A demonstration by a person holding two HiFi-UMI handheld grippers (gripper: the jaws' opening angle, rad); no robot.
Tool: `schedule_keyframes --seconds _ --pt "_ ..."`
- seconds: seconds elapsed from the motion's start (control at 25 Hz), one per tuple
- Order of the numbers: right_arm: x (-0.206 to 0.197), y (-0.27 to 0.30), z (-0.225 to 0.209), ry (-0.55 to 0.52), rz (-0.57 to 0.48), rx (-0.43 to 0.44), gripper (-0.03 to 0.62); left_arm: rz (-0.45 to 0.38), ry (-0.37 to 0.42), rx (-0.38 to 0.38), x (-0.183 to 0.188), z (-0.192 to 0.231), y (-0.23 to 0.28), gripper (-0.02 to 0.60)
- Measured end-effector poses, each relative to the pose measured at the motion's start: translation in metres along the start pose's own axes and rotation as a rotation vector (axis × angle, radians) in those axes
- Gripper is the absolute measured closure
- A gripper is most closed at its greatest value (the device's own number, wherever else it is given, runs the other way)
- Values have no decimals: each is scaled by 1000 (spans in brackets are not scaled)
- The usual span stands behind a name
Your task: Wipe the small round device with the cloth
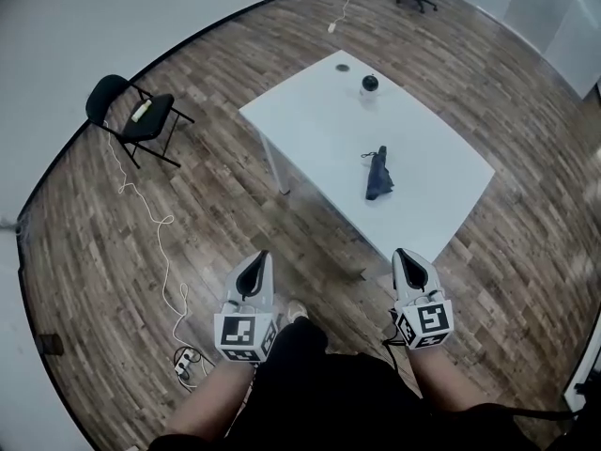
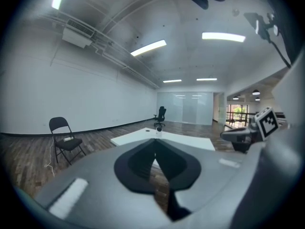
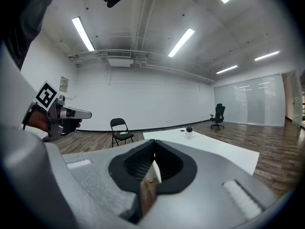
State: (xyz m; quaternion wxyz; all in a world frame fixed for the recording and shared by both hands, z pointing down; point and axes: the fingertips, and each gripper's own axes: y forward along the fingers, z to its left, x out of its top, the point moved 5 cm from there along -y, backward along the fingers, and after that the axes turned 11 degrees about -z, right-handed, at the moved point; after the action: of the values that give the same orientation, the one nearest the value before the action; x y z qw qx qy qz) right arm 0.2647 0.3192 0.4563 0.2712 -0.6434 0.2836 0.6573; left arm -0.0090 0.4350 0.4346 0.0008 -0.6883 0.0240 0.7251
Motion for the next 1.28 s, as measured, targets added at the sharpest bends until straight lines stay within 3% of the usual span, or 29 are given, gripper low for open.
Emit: schedule_keyframes --seconds 0.16,0.4,0.88,1.28 --pt "12 47 15 4 -11 -20 592 -6 0 -34 11 39 28 574" --pt "24 101 47 -18 -41 18 592 -15 -6 -111 11 67 58 574" --pt "18 139 42 -49 -75 24 592 -13 -9 -99 4 108 99 574" --pt "5 242 32 48 -101 94 592 50 34 -43 9 158 158 575"
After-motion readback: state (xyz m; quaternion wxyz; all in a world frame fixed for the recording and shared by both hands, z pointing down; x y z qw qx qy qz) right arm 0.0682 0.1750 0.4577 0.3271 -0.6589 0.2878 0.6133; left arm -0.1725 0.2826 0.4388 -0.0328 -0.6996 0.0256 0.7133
